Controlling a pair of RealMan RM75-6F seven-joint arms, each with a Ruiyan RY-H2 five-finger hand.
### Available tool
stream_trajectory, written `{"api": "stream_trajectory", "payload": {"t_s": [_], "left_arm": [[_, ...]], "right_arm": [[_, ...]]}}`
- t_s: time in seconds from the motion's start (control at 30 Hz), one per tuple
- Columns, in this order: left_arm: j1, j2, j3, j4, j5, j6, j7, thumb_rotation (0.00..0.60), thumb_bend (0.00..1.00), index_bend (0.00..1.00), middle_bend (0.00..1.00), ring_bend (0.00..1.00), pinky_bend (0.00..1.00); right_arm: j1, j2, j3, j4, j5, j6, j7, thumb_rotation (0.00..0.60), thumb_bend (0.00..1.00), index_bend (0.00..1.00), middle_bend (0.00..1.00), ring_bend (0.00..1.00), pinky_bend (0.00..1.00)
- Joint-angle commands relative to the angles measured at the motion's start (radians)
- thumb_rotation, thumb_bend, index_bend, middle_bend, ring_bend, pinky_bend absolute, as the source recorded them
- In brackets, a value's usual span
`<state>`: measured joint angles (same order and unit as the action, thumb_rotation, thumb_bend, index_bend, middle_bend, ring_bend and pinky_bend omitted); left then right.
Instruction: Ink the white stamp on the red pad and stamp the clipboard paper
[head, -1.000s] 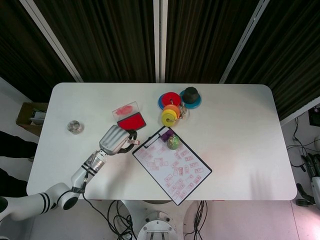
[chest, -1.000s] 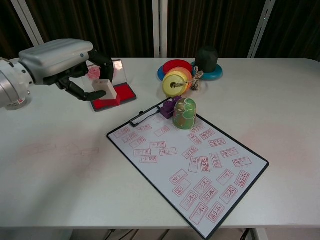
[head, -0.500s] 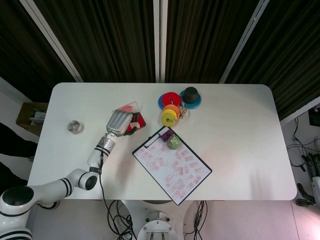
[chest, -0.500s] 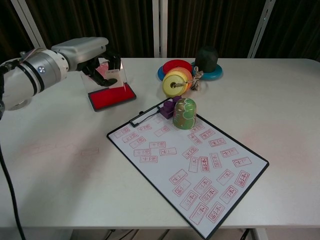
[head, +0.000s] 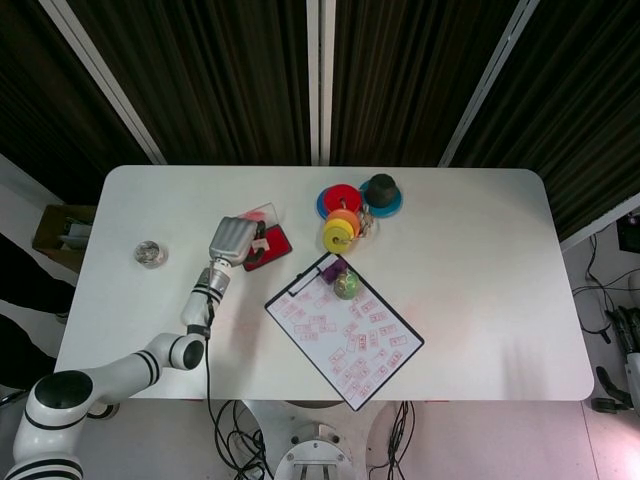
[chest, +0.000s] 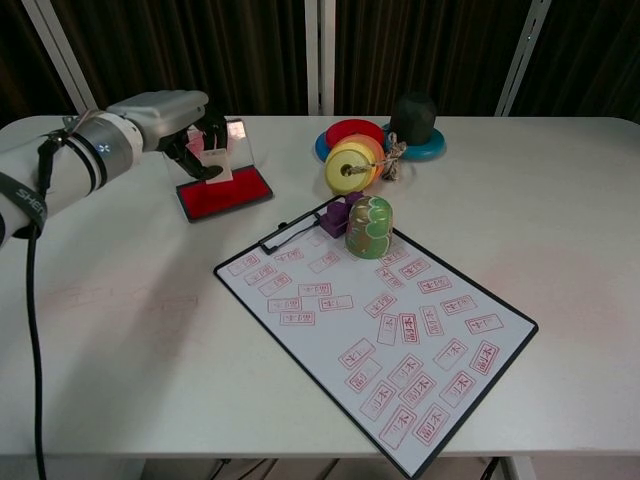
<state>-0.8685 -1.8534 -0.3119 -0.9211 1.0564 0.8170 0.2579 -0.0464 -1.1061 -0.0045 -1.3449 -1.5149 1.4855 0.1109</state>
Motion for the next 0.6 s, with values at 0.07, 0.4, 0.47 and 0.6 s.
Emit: {"api": "stream_trajectory", "payload": {"t_s": [0.07, 0.4, 0.47, 0.6], "left_arm": [[-0.004, -0.01, 0.002, 0.022, -0.013, -0.015, -0.006, 0.6, 0.44, 0.61, 0.6, 1.0, 1.0], [-0.01, -0.027, 0.017, 0.052, -0.006, -0.028, -0.03, 0.6, 0.44, 0.61, 0.6, 1.0, 1.0], [-0.011, -0.035, 0.019, 0.063, -0.011, -0.033, -0.028, 0.6, 0.44, 0.61, 0.6, 1.0, 1.0], [-0.012, -0.053, 0.02, 0.099, -0.032, -0.056, -0.027, 0.6, 0.45, 0.61, 0.6, 1.0, 1.0]], "right_arm": [[0.001, 0.001, -0.002, 0.005, -0.001, -0.004, 0.005, 0.6, 0.25, 0.0, 0.0, 0.0, 0.0], [0.001, -0.007, -0.004, 0.012, -0.003, -0.005, 0.004, 0.6, 0.25, 0.0, 0.0, 0.0, 0.0], [0.001, -0.006, -0.005, 0.012, -0.004, -0.005, 0.004, 0.6, 0.25, 0.0, 0.0, 0.0, 0.0], [-0.001, -0.005, -0.006, 0.014, -0.006, -0.002, 0.009, 0.6, 0.25, 0.0, 0.0, 0.0, 0.0]]}}
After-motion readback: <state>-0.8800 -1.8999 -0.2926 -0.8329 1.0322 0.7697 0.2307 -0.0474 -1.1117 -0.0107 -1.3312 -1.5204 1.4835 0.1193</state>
